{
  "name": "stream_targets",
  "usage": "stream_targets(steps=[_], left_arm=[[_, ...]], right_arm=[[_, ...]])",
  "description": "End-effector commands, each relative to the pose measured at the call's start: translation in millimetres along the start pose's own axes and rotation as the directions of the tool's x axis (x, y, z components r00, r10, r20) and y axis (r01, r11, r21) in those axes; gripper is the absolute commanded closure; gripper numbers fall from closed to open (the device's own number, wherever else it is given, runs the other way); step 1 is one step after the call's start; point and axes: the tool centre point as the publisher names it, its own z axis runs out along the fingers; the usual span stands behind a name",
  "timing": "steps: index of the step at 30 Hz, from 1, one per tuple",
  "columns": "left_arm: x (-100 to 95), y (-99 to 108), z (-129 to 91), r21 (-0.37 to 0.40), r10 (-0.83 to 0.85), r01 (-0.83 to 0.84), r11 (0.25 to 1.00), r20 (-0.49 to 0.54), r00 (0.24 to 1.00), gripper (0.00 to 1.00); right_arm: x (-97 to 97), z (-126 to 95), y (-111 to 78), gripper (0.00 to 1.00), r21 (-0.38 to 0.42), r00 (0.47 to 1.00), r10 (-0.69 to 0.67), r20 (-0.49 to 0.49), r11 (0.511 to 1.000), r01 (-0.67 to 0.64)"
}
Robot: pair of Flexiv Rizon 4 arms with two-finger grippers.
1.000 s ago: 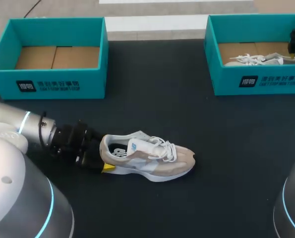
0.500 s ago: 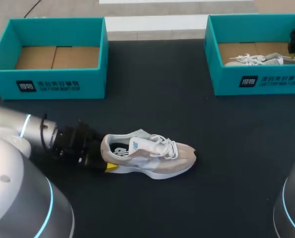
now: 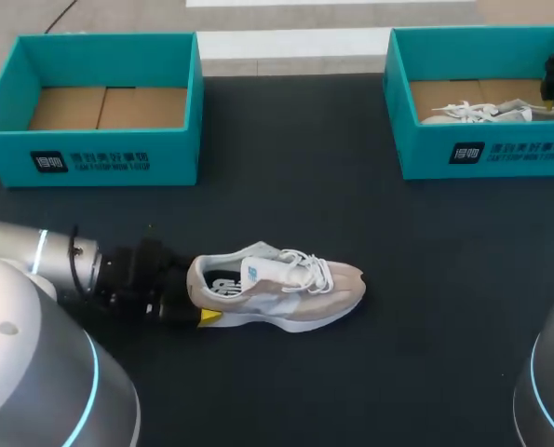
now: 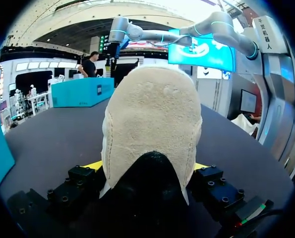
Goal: Take the shoe out of the shoebox, open the shoe tongue, remove and reinsert the insole, then place the shoe into the shoebox
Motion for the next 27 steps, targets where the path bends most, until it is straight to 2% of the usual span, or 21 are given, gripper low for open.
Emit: stream_targets(steps=[1,5,27], left_arm=[[0.5,2.4,0.1,-0.008,-0.008,0.008,1.000,-0.001,1.000,1.00],[0.9,1.2,0.0,-0.025,0.001,-0.001,1.000,0.003,1.000,1.00],[1.1,1.0,0.2,-0.012,-0.006,0.006,1.000,-0.001,1.000,1.00]], right_arm=[[0.3,-0.2,-0.4,0.00,-0.001,1.000,0.001,0.000,1.000,-0.001],[0.3,-0.2,-0.4,0.00,-0.001,1.000,0.001,0.000,1.000,-0.001],[0.3,-0.2,-0.4,0.00,-0.001,1.000,0.001,0.000,1.000,-0.001]])
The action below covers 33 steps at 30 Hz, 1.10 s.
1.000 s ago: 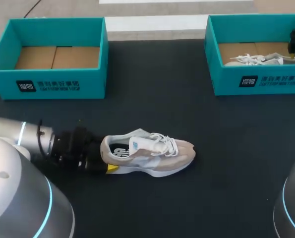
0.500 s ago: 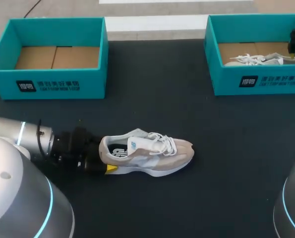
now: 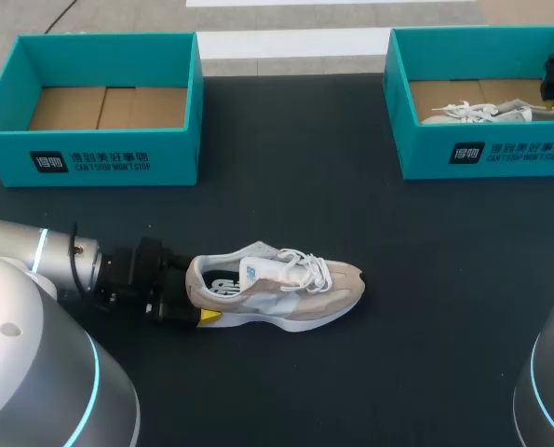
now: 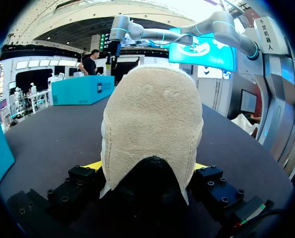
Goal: Take the shoe out of the shoebox, open the shoe tongue, remove and reinsert the insole, then place the shoe into the shoebox
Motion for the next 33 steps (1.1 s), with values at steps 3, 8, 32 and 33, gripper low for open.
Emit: stream_targets(steps=[3,8,32,33], left_arm=[[1.2,0,0,-0.002,0.000,0.000,1.000,0.003,1.000,1.00],[1.2,0,0,-0.002,0.000,0.000,1.000,0.003,1.000,1.00],[1.2,0,0,-0.002,0.000,0.000,1.000,0.003,1.000,1.00],[1.2,0,0,-0.002,0.000,0.000,1.000,0.003,1.000,1.00]], right_arm=[[0.3,0,-0.4,0.00,-0.001,1.000,0.001,0.000,1.000,-0.001],[34.2,-14,-19.8,0.00,0.033,1.000,-0.009,-0.007,0.999,0.010],[134.9,-69,-81.1,0.00,0.058,0.998,0.030,-0.054,0.998,-0.027],[134.9,-69,-81.1,0.00,0.058,0.998,0.030,-0.054,0.998,-0.027]])
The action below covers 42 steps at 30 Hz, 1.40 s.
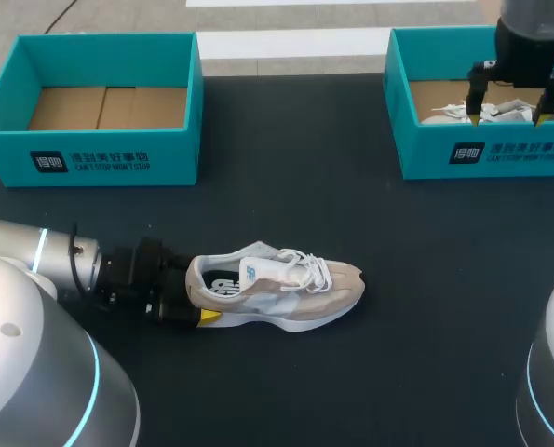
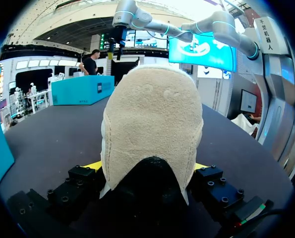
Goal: Take the shoe out of the shoebox, open the shoe tongue, remove and reinsert the insole, then place the shoe into the shoebox
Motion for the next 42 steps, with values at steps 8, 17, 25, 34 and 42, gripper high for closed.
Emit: stream_targets(steps=[8,17,25,34,42], left_arm=[[1.3,0,0,-0.001,0.000,0.000,1.000,0.003,1.000,1.00],[1.3,0,0,-0.001,0.000,0.000,1.000,0.003,1.000,1.00],[1.3,0,0,-0.001,0.000,0.000,1.000,0.003,1.000,1.00],[1.3,0,0,-0.001,0.000,0.000,1.000,0.003,1.000,1.00],[1.3,0,0,-0.001,0.000,0.000,1.000,0.003,1.000,1.00]], right_arm=[[33.2,0,-18.6,0.00,0.021,0.999,-0.034,0.020,0.999,0.034],[133.5,-19,-69.2,0.00,0.010,0.996,-0.079,0.029,0.997,0.079],[208.6,-37,-123.9,0.00,0.000,0.997,-0.073,0.022,0.997,0.073],[278.8,-50,-187.9,0.00,0.044,0.996,-0.080,-0.027,0.996,0.082],[304.3,-49,-208.1,0.00,0.091,0.995,-0.088,-0.049,0.992,0.092]])
